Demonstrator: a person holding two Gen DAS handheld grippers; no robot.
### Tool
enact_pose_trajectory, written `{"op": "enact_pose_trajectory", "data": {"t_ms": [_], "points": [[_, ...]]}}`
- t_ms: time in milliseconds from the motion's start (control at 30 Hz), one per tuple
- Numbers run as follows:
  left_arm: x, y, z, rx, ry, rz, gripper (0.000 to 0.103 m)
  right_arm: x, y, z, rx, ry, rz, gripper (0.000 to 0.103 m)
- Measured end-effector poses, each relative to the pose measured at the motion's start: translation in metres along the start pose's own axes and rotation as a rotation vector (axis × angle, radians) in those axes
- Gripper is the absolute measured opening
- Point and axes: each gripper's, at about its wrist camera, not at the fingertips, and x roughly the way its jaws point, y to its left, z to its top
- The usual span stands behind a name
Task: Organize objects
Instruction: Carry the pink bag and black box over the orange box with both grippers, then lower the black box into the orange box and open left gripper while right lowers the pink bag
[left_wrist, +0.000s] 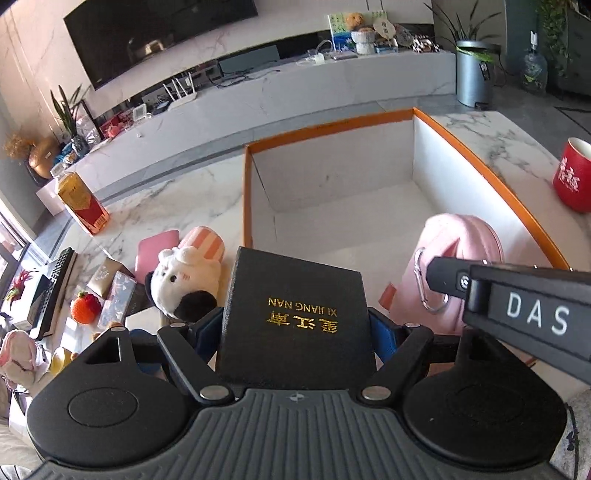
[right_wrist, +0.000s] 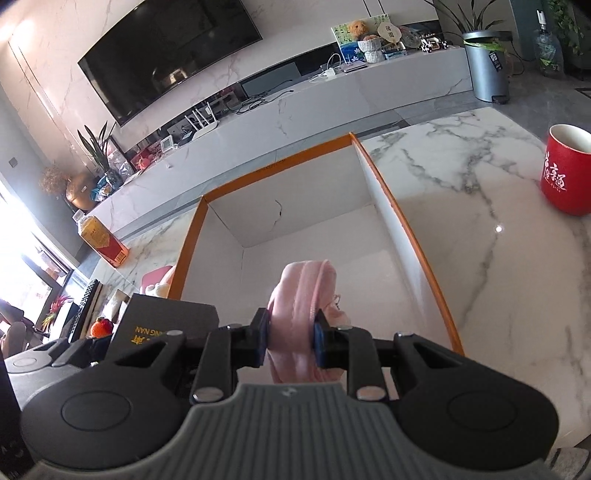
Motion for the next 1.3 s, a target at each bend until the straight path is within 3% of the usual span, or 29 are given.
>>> {"op": "enact_pose_trajectory", "data": {"t_ms": [67, 367, 667, 833, 967, 1100, 1300], "points": [[0.005, -0.008, -0.004, 0.041, 0.021, -0.011, 0.095, 0.002, 0.000, -0.001, 0.000, 0.007, 0.001, 0.025], [0.006, -0.009, -0.006, 0.017, 0.045, 0.073, 0.100, 0.017, -0.003, -0.006, 0.022, 0.057, 0.058, 0.025], [-0.012, -0.028, -0.011, 0.162, -0.028, 0.124, 0.103, 0.018, -0.007, -0.005, 0.040, 0.060, 0.076, 0.025], [-0.008, -0.026, -0.012, 0.172, -0.073, 0.094, 0.103, 0.018, -0.008, -0.005, 0.038, 0.060, 0.077, 0.025], [-0.008, -0.029, -0.012, 0.190, -0.108, 0.114, 0.103, 0.018, -0.008, -0.005, 0.043, 0.061, 0.077, 0.026], [0.000, -0.019, -0.010, 0.095, -0.057, 0.040, 0.103, 0.018, -0.008, -0.005, 0.042, 0.062, 0.078, 0.026], [0.004, -0.001, -0.020, 0.025, -0.091, -0.045, 0.103, 0.018, -0.006, -0.007, 0.033, 0.065, 0.072, 0.027]]}}
